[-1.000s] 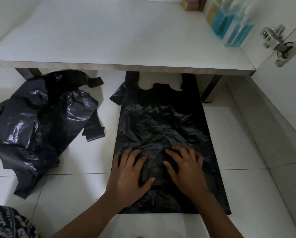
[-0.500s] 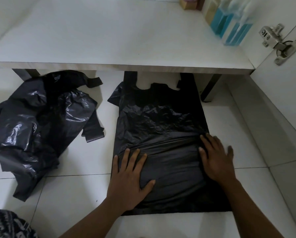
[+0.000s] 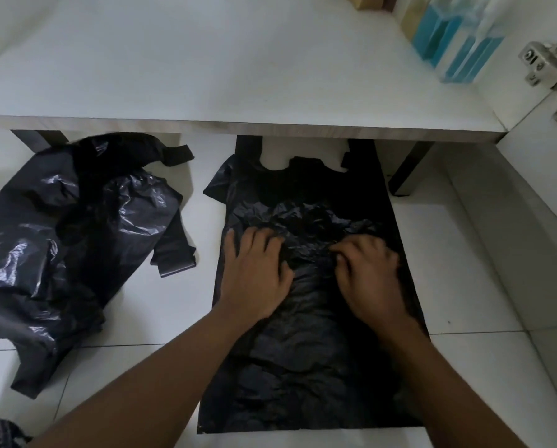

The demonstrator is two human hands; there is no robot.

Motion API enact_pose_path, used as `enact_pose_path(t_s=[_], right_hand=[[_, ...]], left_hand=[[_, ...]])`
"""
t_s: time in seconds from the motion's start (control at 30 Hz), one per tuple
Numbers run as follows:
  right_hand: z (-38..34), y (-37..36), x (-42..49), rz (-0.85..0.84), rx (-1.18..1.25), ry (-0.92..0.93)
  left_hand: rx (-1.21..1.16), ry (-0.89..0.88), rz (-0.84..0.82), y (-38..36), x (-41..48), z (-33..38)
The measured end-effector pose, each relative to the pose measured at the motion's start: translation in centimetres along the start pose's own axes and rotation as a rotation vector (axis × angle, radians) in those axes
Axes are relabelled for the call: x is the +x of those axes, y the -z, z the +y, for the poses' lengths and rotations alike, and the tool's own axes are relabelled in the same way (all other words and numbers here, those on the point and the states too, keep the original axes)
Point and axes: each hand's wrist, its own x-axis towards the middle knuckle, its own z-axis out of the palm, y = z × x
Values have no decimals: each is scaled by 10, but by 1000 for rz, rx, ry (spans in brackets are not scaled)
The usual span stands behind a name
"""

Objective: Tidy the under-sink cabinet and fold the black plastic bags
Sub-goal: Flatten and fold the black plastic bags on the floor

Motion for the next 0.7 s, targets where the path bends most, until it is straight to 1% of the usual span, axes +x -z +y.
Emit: enact_pose_path(t_s=[0.1,0.17,0.33,0.47,0.6,0.7], right_hand=[[-25,-35,8,-140,-59,74],[-18,-46,21,-149,-106,72],[39,-48,103,-142,-94,-83],[79,-52,175,-218,-120,-183],[97,-46,230,-160,-56,-293],[94,-38,242,-231,-55,-319]], left_hand=[[66,5,-86,-23,2,-14],[48,-4,-91,-29,0,-18],[37,1,-149,-31,5,-20],[48,4,-189,-34,7,-22],[54,7,-192,-33,8,-22],[52,4,-186,-33,8,-22]])
